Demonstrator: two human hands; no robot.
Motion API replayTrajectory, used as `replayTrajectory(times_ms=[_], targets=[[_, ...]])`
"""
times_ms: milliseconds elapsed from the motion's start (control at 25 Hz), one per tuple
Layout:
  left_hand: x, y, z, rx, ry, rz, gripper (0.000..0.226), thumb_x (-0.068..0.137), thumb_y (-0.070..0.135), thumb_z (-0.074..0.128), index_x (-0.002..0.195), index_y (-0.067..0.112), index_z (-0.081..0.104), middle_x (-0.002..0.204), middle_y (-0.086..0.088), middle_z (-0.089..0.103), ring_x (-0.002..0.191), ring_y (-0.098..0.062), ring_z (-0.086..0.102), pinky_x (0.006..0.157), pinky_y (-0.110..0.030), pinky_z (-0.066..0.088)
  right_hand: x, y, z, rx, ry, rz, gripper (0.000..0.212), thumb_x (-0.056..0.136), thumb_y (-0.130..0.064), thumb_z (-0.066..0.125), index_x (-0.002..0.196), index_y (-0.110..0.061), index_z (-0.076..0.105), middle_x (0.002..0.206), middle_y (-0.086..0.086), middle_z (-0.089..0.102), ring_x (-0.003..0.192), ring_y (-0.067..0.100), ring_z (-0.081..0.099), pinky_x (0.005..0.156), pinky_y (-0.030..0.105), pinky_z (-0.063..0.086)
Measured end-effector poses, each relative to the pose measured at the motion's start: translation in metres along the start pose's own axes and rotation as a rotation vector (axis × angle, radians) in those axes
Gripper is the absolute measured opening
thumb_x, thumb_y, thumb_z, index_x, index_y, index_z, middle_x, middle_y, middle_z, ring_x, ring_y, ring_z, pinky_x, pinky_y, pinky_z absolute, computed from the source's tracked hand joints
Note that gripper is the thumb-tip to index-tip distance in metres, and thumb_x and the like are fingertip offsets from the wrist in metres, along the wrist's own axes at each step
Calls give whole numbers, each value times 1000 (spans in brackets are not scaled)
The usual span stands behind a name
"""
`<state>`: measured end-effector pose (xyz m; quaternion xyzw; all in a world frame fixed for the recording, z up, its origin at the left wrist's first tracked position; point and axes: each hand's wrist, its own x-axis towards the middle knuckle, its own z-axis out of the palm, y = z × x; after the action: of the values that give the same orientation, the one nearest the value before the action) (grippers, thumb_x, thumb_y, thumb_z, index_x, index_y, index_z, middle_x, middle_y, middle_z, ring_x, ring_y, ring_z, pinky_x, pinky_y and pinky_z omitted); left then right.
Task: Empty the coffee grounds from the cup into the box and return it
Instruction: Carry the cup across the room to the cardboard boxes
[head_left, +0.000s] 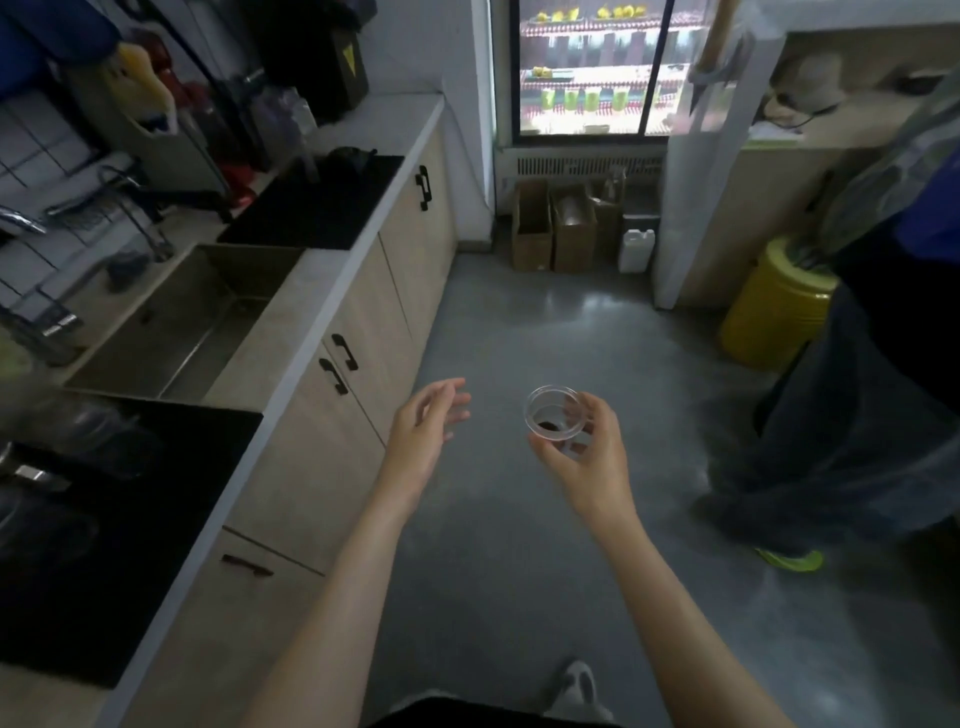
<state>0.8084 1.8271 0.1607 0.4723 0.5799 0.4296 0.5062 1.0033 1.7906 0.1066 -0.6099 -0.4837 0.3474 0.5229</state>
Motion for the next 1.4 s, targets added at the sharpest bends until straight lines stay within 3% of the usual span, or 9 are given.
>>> replayTrajectory(times_ms=[160, 320, 440, 720, 960, 1080, 1400], targets=[[54, 14, 35, 15, 3, 0, 22, 103, 35, 48, 108, 34, 70, 110, 3, 75, 93, -5, 73, 83, -31, 50, 66, 14, -5, 12, -30, 9, 61, 77, -23, 88, 118, -45, 49, 131, 4, 58, 106, -13, 59, 80, 7, 48], [116, 18, 52, 20, 11, -17, 22, 103, 37, 47, 109, 34, 69, 114, 3, 75, 101, -10, 72, 86, -30, 51, 125, 28, 2, 7, -50, 3, 67, 75, -29, 88, 111, -64, 43, 131, 1, 57, 114, 9, 62, 87, 18, 51], [179, 20, 63, 11, -16, -25, 23, 104, 37, 47, 109, 35, 69, 116, 1, 74, 105, -15, 71, 89, -33, 51, 180, 38, 12, -27, -24, -26, 73, 75, -31, 86, 110, -75, 39, 130, -1, 56, 115, 12, 62, 90, 26, 53], [341, 63, 71, -16, -102, -30, 25, 105, 33, 47, 115, 24, 67, 118, -4, 73, 105, -17, 70, 89, -33, 50, 327, 25, 50, -106, 69, -23, 63, 78, -23, 87, 125, -35, 46, 129, 3, 56, 113, 20, 63, 93, 35, 56], [468, 97, 78, 24, -183, 4, 28, 105, 32, 46, 120, 22, 66, 118, -5, 72, 106, -16, 70, 91, -35, 50, 435, 25, 77, -138, 148, -31, 65, 77, -18, 88, 127, -29, 48, 127, 1, 54, 113, 19, 62, 90, 29, 54], [520, 101, 93, 43, -206, -2, 29, 105, 34, 46, 121, 23, 66, 118, -3, 72, 108, -16, 69, 89, -33, 50, 484, 36, 79, -152, 164, -16, 65, 77, -18, 88, 130, -20, 51, 128, 2, 54, 112, 20, 62, 91, 32, 55], [656, 129, 167, 64, -160, 4, 24, 104, 37, 46, 114, 30, 67, 115, 0, 73, 106, -14, 70, 89, -34, 52, 651, 70, 60, -143, 107, -23, 65, 78, -25, 87, 130, -28, 48, 131, 2, 53, 113, 17, 61, 90, 27, 53]])
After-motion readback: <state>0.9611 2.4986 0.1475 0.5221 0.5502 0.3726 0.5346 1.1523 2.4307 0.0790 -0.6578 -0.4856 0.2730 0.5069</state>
